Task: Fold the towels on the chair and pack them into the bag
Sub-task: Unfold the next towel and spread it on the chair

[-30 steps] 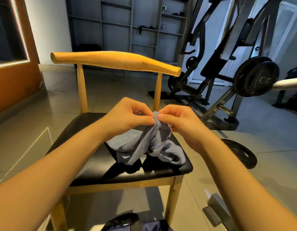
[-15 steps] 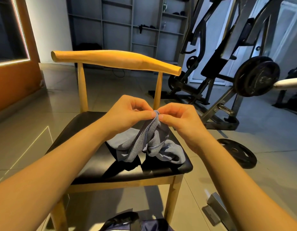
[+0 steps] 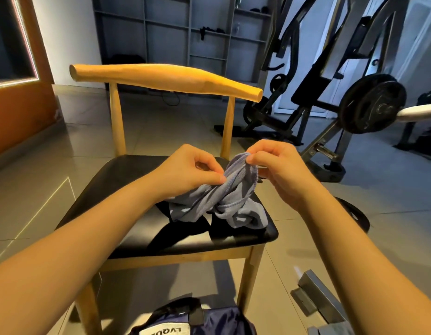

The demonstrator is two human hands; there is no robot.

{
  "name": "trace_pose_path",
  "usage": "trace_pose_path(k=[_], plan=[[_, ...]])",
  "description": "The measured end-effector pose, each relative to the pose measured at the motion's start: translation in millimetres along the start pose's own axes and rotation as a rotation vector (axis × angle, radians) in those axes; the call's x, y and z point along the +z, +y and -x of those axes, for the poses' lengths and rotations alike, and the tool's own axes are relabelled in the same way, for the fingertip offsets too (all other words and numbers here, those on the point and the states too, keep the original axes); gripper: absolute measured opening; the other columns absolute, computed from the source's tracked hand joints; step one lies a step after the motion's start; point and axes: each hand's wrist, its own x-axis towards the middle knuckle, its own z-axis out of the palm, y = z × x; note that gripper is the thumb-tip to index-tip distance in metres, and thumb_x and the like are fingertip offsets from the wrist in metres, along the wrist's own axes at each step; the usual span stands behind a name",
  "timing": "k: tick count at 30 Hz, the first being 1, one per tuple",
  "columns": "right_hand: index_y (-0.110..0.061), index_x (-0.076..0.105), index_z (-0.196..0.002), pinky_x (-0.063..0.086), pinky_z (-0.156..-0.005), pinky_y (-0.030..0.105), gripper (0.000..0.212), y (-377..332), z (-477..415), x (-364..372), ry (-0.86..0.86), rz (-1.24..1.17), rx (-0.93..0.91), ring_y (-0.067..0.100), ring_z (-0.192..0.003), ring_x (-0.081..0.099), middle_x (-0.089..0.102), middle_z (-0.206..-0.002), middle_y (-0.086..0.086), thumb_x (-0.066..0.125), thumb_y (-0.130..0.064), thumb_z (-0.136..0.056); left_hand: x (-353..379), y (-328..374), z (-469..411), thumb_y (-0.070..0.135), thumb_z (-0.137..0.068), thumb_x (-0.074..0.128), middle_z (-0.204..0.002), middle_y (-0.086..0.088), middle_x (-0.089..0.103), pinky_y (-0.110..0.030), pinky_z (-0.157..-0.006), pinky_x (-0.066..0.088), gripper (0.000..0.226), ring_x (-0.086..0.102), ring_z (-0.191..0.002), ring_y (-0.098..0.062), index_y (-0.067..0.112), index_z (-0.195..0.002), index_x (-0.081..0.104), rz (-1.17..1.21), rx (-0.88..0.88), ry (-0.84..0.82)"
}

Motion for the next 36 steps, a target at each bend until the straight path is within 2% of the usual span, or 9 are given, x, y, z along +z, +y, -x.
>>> trace_pose_path(k=[5,8,13,18,22,26,31,34,36], plan=[[-0.010,0.068,-0.077,0.051,-0.082,0.037,0.020,13,0,-11,0.068,-0.025,0.076,0.019,-0.083,0.062,0.067,-0.080,0.005,0.056,-0.001,-0.089,12,-22,5,0.003,-0.077,0.076,-0.072,-0.003,0.071,-0.043,-0.069,0.054,0.015,0.060,-0.065,-0.013,0.018,-0.074,0.074,-0.186,-0.002,0.004],[-0.012,0.068,-0.075,0.053,-0.084,0.040,0.021,17,-1,-18,0.110,-0.003,0.110,0.023,-0.087,0.061,0.067,-0.086,0.010,0.055,-0.002,-0.088,14,-19,4,0.000,-0.077,0.068,-0.066,-0.003,0.068,-0.030,-0.061,0.049,0.013,0.059,-0.060,-0.007,0.012,-0.073,0.068,-0.119,0.026,0.113],[-0.012,0.064,-0.068,0.049,-0.079,0.039,0.019,19,-4,-23,0.218,0.013,0.171,0.024,-0.084,0.055,0.060,-0.078,0.006,0.055,-0.003,-0.082,2,-6,-1,0.007,-0.081,0.064,-0.072,-0.002,0.067,-0.037,-0.065,0.053,0.007,0.064,-0.066,-0.020,0.014,-0.080,0.062,-0.201,0.213,0.271],[-0.008,0.064,-0.076,0.055,-0.086,0.041,0.016,12,-7,-31,0.355,-0.175,0.224,0.023,-0.082,0.060,0.063,-0.079,0.004,0.052,0.001,-0.082,7,-16,3,0.007,-0.089,0.071,-0.073,0.001,0.068,-0.037,-0.066,0.052,0.012,0.063,-0.067,-0.021,0.017,-0.093,0.066,-0.216,0.170,0.134],[-0.009,0.063,-0.074,0.056,-0.076,0.035,0.018,17,-5,-46,0.430,-0.259,0.250,0.021,-0.073,0.062,0.067,-0.073,0.002,0.051,0.003,-0.081,0,-21,6,0.008,-0.083,0.074,-0.070,0.005,0.068,-0.024,-0.060,0.050,0.016,0.062,-0.066,-0.012,0.024,-0.085,0.074,-0.350,0.138,0.066],[-0.012,0.057,-0.073,0.053,-0.065,0.029,0.019,28,0,-63,0.500,-0.335,0.316,0.016,-0.064,0.059,0.063,-0.061,-0.004,0.050,0.003,-0.080,-15,-30,10,0.013,-0.077,0.069,-0.069,0.000,0.070,-0.038,-0.060,0.053,0.015,0.061,-0.063,-0.018,0.026,-0.080,0.077,-0.363,0.033,0.025],[-0.018,0.036,-0.059,0.041,-0.061,0.029,0.019,40,14,-78,0.574,-0.362,0.416,0.016,-0.053,0.042,0.040,-0.064,0.002,0.046,-0.002,-0.056,-36,-39,17,0.007,-0.090,0.074,-0.082,0.000,0.078,-0.017,-0.067,0.053,0.017,0.064,-0.070,-0.003,0.021,-0.086,0.083,-0.134,-0.178,-0.119],[-0.019,0.029,-0.055,0.038,-0.060,0.031,0.023,45,23,-83,0.542,-0.356,0.449,0.019,-0.054,0.037,0.034,-0.058,0.002,0.039,0.000,-0.059,-37,-47,20,0.014,-0.091,0.072,-0.089,-0.004,0.079,-0.017,-0.069,0.052,0.013,0.065,-0.073,-0.004,0.020,-0.089,0.084,0.005,-0.239,-0.133],[-0.015,0.038,-0.053,0.035,-0.057,0.030,0.015,47,29,-77,0.471,-0.357,0.474,0.020,-0.054,0.037,0.038,-0.056,0.003,0.045,-0.002,-0.054,-31,-48,19,0.016,-0.094,0.069,-0.094,-0.003,0.079,-0.021,-0.076,0.054,0.014,0.068,-0.080,-0.007,0.019,-0.095,0.083,0.028,-0.227,-0.147]])
